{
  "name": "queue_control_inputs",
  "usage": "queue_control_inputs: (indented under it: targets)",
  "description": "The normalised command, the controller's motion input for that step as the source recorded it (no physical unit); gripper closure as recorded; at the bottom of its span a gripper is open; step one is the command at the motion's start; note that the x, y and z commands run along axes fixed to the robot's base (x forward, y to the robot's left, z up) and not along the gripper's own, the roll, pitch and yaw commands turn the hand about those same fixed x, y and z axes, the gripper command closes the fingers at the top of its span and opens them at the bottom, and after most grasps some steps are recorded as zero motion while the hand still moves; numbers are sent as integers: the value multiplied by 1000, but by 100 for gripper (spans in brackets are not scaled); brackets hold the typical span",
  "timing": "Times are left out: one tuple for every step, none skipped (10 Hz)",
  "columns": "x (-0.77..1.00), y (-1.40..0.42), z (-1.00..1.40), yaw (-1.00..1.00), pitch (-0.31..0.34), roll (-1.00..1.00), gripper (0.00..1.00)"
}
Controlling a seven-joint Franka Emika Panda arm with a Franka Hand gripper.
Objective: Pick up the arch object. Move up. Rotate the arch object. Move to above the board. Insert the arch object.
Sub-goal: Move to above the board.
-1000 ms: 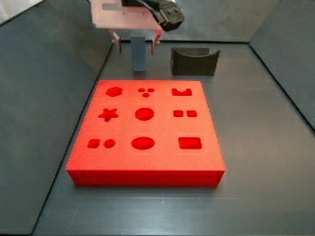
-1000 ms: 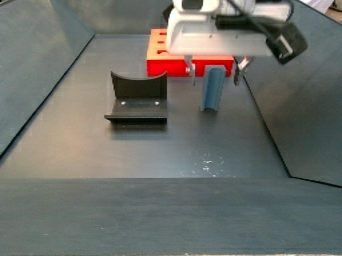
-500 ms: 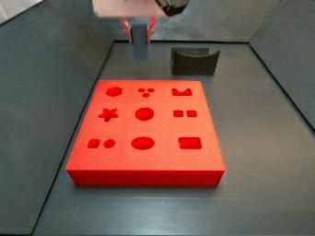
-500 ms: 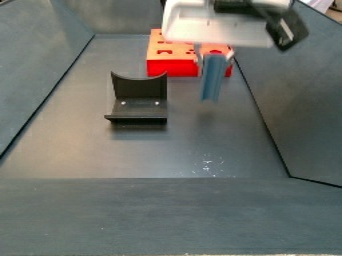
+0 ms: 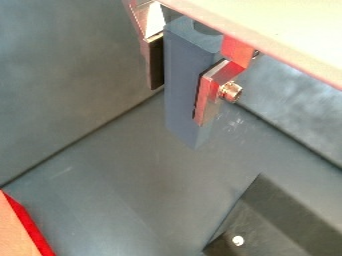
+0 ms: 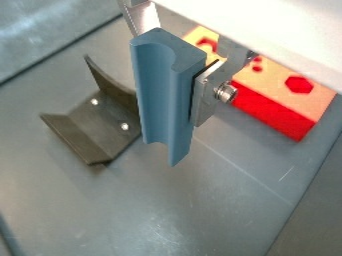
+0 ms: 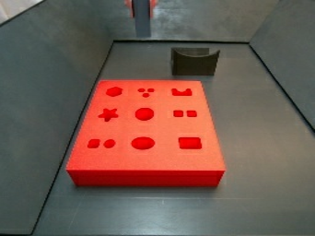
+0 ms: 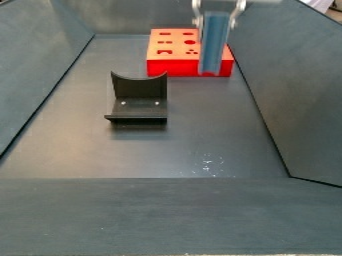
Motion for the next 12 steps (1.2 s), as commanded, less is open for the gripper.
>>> queue_control_inputs:
  targets:
    - [91,-35,1000,46,72,129,100]
    - [90,-34,1000,48,74,113,100]
    - [87,-35,1000,49,83,81,100]
    - [86,-38,1000,47,85,57,100]
    - [81,-40,1000,45,88,35,100]
    - [74,-38,1000,41,87,8,100]
    - [59,-35,904,37,90,-10,100]
    - [43,-26,738,31,91,-26,100]
    - [24,-12,517,22,89,-45,100]
    - [18,-10,357,13,86,-57,100]
    - [123,-1000,132,-75,406,-511,100]
    - [127,-1000,106,-82,397,-500,100]
